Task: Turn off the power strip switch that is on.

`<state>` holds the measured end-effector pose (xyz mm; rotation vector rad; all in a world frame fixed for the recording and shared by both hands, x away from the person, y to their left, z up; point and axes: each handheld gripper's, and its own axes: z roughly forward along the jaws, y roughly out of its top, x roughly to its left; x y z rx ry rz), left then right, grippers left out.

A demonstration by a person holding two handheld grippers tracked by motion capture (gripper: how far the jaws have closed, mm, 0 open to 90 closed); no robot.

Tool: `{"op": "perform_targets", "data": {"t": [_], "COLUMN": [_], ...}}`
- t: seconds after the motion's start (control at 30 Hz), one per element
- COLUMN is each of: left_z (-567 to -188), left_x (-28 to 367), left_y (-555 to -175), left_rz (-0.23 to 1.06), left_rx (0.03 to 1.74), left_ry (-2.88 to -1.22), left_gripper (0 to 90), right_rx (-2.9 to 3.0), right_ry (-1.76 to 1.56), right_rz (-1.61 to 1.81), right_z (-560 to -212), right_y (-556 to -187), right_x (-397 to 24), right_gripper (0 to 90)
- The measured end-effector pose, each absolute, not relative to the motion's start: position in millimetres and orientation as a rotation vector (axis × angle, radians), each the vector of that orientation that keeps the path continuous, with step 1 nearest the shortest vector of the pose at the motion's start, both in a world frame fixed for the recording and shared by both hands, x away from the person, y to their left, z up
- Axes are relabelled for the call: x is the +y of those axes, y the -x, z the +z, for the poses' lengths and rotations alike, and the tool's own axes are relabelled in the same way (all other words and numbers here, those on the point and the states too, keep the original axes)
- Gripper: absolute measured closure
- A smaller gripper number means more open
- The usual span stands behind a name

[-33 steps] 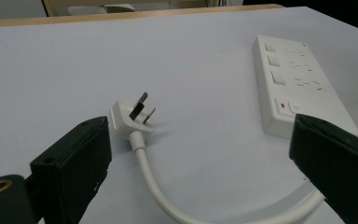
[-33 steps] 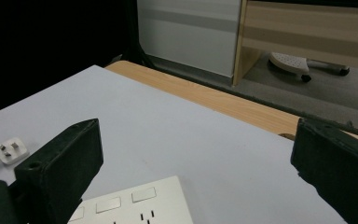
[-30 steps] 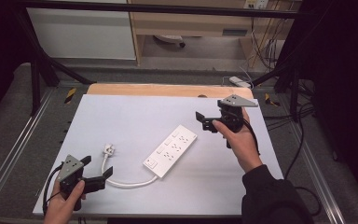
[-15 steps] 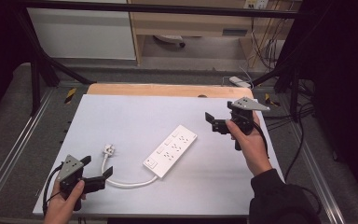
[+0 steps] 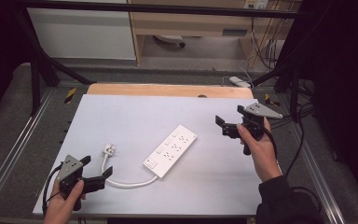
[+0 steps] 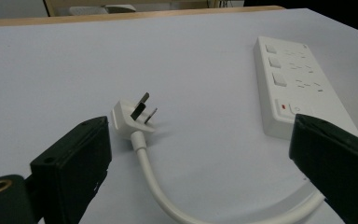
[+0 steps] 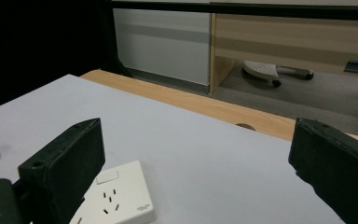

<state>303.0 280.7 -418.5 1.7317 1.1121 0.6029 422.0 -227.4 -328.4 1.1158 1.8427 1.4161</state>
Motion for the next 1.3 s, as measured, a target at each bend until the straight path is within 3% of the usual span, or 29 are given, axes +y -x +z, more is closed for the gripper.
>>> {"op": "perform_targets", "data": {"t": [0.53, 1.3], "left_z": [-418, -418], "left_x": [282, 282], "left_y": [-303, -303], "left_rz": [0.604, 0.609], "left_rx": [1.115, 1.111], "left_ry": [-1.727, -1.722], "left_gripper": [5.7, 5.7], "right_rx": [1.808, 1.863], "right_ry": [-1.113, -1.137], "right_rz": [1.418, 1.339], "right_z": [-345, -417], "right_y": [-393, -344], "right_x": [-251, -273], "right_gripper": [4.4, 3.3]}}
